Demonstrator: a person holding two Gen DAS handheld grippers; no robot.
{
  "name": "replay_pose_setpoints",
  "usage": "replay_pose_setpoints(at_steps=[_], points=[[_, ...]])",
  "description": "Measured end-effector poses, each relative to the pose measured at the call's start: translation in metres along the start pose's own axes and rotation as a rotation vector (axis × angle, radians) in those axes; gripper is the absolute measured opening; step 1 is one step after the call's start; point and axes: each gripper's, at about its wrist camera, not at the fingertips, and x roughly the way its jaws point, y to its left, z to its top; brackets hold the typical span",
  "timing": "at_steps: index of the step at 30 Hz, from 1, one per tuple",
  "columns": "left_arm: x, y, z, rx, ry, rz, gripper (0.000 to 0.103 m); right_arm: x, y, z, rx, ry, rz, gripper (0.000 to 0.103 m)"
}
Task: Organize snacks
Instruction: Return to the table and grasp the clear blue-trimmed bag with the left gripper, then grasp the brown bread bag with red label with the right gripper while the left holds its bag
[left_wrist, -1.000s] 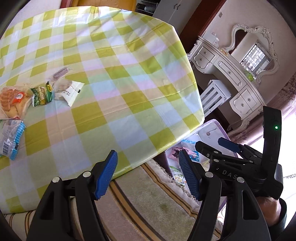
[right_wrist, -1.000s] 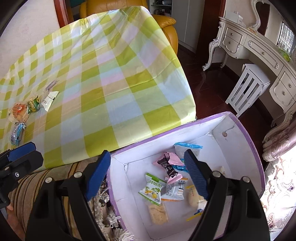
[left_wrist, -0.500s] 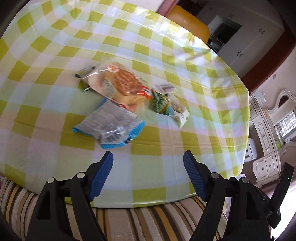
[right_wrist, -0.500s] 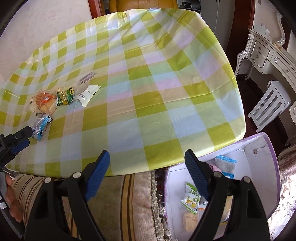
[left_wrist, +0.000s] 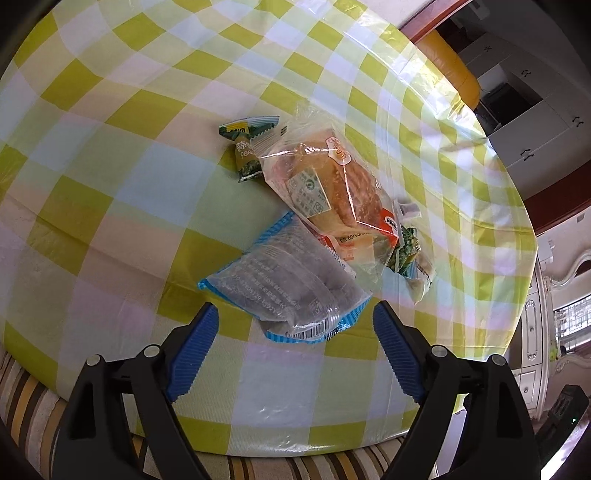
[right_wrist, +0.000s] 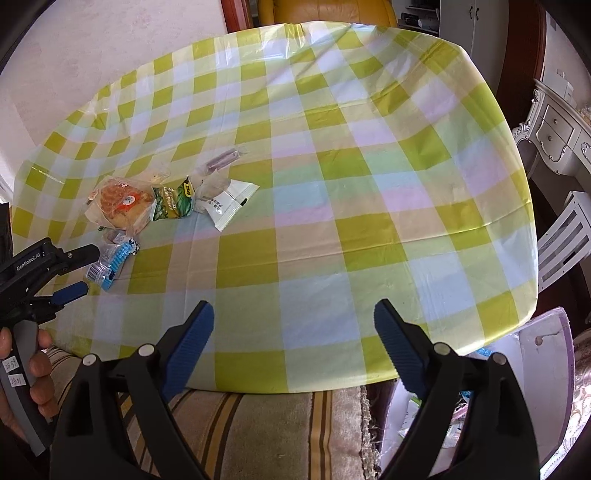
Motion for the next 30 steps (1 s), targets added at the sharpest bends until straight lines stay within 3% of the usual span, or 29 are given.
replay_pose_setpoints(at_steps=[6,11,16,19,25,30], points=[[0.01,-0.009,0.009,0.015,0.0,0.03,0.086,0.006,0.008,0.007,-0.01,-0.002,0.025,0.09],[0.019,-0.016,0.014,0.094,-0.005,0.106,0.084,0.011,0.014,0.011,-0.02,-0.001,0.033,0.09],[0.019,-0.019,0.01,0.159,-0.015,0.158,0.064,0.013,0.022,0.019,-0.038,-0.01,0.034,0.091],[0.017,-0.02,0.007,0.179,-0.018,0.17,0.06,0.013,0.032,0.026,-0.069,-0.023,0.031,0.091],[0.005,-0.008,0.004,0.162,-0.037,0.16,0.057,0.019,0.065,0.042,-0.186,-0.032,0.046,0.094],[-0.008,0.007,0.005,0.123,-0.063,0.137,0.056,0.031,0.109,0.06,-0.393,-0.025,0.078,0.095]])
